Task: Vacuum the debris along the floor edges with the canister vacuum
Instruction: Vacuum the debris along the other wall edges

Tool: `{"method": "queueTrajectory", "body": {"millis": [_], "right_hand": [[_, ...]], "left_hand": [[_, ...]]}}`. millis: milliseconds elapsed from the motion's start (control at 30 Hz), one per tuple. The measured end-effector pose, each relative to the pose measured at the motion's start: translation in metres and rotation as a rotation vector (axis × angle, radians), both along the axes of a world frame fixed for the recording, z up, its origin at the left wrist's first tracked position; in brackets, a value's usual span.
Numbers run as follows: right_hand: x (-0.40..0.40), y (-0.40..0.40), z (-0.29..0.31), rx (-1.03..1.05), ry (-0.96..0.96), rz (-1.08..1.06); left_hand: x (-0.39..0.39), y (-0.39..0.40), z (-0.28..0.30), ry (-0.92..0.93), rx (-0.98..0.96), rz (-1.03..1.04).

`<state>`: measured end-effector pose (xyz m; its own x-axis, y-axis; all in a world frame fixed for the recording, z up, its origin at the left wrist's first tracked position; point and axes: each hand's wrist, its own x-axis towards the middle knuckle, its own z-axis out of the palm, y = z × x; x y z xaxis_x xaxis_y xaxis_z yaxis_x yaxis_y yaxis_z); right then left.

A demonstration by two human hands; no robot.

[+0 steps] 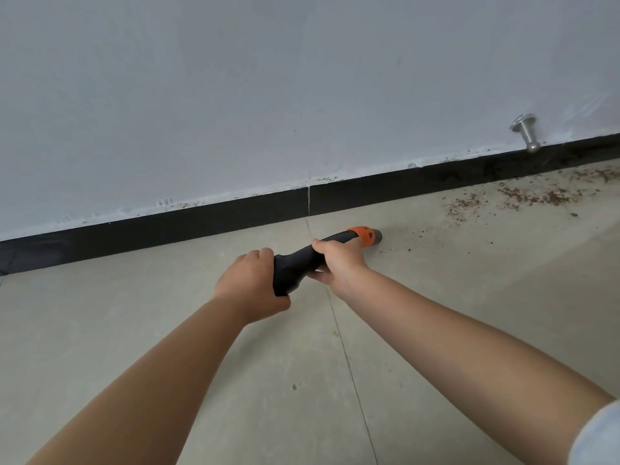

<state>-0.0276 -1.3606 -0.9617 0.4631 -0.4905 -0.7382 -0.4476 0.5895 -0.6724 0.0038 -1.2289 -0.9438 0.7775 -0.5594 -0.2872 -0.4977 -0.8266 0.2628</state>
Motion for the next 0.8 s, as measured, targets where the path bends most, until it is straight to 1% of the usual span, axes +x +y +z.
{"method": "queueTrajectory", "body": {"millis": [367, 667, 800], "right_hand": [[-0.018, -0.080, -0.002, -0.018, 0.032, 0.005], [-0.039, -0.140, -0.008, -0.046, 0.024, -0.074], [-0.045, -0.156, -0.009, -0.061, 0.021, -0.077]], "left_hand": [[-0.026, -0.074, -0.004, 0.008, -0.017, -0.055], [-0.043, -0.136, -0.016, 0.049, -0.072, -0.085], [-0.049, -0.155, -0.024, 0.052, -0.091, -0.078]]}}
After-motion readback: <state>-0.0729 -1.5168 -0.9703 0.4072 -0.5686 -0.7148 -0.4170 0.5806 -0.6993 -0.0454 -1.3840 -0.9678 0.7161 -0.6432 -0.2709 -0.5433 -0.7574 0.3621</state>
